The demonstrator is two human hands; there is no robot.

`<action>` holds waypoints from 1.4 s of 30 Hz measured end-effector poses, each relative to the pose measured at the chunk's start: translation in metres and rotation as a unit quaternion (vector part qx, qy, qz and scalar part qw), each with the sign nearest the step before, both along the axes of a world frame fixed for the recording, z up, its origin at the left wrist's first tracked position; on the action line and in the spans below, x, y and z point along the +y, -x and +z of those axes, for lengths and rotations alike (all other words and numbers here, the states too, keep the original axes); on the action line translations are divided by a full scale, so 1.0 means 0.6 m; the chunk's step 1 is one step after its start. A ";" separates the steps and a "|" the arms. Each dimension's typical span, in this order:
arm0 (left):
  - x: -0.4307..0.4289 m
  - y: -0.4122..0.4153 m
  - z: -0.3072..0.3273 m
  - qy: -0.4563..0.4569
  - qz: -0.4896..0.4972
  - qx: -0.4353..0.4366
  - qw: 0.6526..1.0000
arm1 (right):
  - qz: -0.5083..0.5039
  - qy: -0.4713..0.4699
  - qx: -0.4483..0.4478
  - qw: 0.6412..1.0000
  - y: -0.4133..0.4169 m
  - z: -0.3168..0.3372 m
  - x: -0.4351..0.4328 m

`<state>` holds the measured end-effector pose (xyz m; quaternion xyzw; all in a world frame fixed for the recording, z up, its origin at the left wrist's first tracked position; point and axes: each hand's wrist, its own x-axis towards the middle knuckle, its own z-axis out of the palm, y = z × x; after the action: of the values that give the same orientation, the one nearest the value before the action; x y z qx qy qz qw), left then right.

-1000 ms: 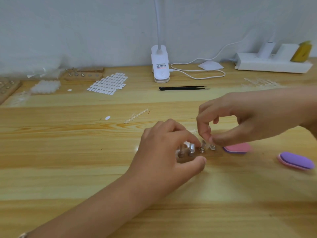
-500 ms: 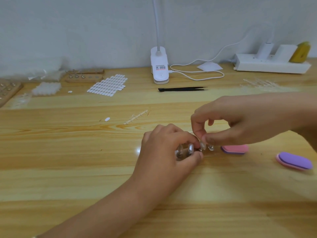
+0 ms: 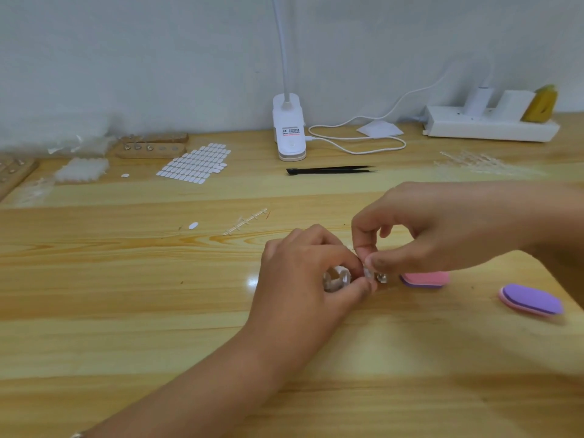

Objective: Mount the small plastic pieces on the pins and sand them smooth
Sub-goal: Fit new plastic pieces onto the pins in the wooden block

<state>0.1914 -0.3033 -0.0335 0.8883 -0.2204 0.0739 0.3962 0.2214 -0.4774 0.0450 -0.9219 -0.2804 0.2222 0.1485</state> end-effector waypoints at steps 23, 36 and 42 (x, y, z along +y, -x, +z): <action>0.001 0.001 -0.002 -0.003 0.004 -0.009 1.000 | -0.120 0.039 -0.099 0.987 0.021 -0.002 0.015; 0.001 0.000 -0.007 -0.001 0.004 -0.001 1.000 | -0.121 0.050 -0.166 0.977 0.050 0.004 0.032; 0.002 0.002 -0.005 -0.001 0.009 0.016 1.000 | -0.087 0.137 -0.217 0.963 0.055 0.003 0.047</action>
<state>0.1900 -0.3019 -0.0363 0.8916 -0.2058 0.0632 0.3983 0.1883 -0.4492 0.0467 -0.9804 -0.1917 0.0394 -0.0246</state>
